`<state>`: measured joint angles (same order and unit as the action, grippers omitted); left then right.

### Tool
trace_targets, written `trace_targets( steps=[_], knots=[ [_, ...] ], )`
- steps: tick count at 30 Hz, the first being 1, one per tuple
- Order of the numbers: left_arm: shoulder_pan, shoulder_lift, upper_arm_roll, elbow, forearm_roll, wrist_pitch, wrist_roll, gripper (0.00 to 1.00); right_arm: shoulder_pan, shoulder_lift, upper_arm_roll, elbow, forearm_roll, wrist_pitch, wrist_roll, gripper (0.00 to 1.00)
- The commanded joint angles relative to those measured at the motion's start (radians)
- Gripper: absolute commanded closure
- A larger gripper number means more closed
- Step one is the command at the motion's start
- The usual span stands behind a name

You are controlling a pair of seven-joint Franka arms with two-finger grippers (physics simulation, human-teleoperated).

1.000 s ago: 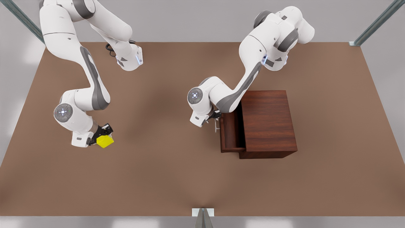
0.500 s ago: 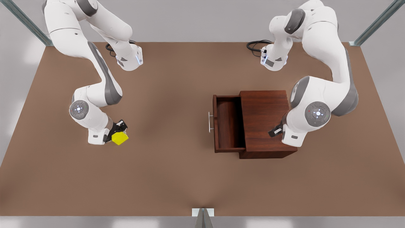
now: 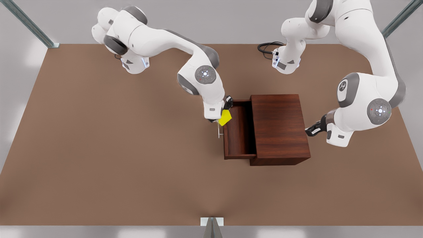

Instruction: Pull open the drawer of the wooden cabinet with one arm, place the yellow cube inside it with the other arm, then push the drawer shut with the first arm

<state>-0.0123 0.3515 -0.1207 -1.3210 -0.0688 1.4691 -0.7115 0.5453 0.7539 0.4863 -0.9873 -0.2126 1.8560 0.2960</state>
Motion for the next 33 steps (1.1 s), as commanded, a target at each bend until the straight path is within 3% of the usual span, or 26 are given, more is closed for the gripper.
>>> trace_targets(
  steps=[1, 6, 7, 9, 12, 13, 19, 21, 22, 26, 33],
  knots=[
    [-0.003, 0.003, 0.000, 0.000, -0.039, 0.062, -0.500, 0.78, 0.058, 0.058, -0.022, 0.084, -0.008, -0.080, 1.017, 0.36],
    [-0.009, 0.007, -0.005, 0.002, -0.069, 0.062, -0.691, 0.79, 0.127, 0.156, -0.045, 0.179, -0.008, -0.029, 1.105, 0.33],
    [-0.009, 0.007, -0.005, 0.002, -0.071, 0.062, -0.704, 0.79, 0.127, 0.162, -0.048, 0.180, -0.007, -0.018, 1.128, 0.21],
    [-0.009, 0.007, -0.005, 0.003, -0.086, 0.062, -0.710, 0.79, 0.140, 0.193, -0.046, 0.199, -0.005, -0.003, 1.164, 0.14],
    [-0.012, 0.007, -0.005, 0.003, -0.086, 0.062, -0.733, 0.79, 0.151, 0.217, -0.049, 0.199, -0.005, 0.025, 1.195, 0.14],
    [-0.017, 0.007, -0.005, 0.003, -0.088, 0.062, -0.744, 0.79, 0.139, 0.205, -0.049, 0.199, -0.007, 0.008, 1.192, 0.03],
    [-0.172, 0.027, -0.008, 0.011, -0.177, 0.174, -1.235, 0.79, -0.194, -0.217, -0.025, 0.021, -0.050, -0.307, 0.598, 0.00],
    [-0.284, 0.064, -0.010, 0.011, -0.180, 0.266, -1.407, 0.79, -0.292, -0.422, -0.040, -0.194, -0.045, -0.316, 0.428, 0.00],
    [-0.353, 0.095, -0.008, 0.011, -0.174, 0.310, -1.441, 0.79, -0.294, -0.502, -0.198, -0.266, 0.057, -0.311, 0.240, 0.00],
    [-0.524, 0.176, -0.007, 0.016, -0.117, 0.453, -1.560, 0.79, -0.288, -0.614, -0.554, -0.402, 0.185, -0.325, -0.331, 0.00],
    [-0.600, 0.256, -0.005, 0.017, -0.054, 0.550, -1.632, 0.79, -0.283, -0.504, -0.565, -0.363, 0.213, -0.245, -0.331, 0.00]
  ],
)
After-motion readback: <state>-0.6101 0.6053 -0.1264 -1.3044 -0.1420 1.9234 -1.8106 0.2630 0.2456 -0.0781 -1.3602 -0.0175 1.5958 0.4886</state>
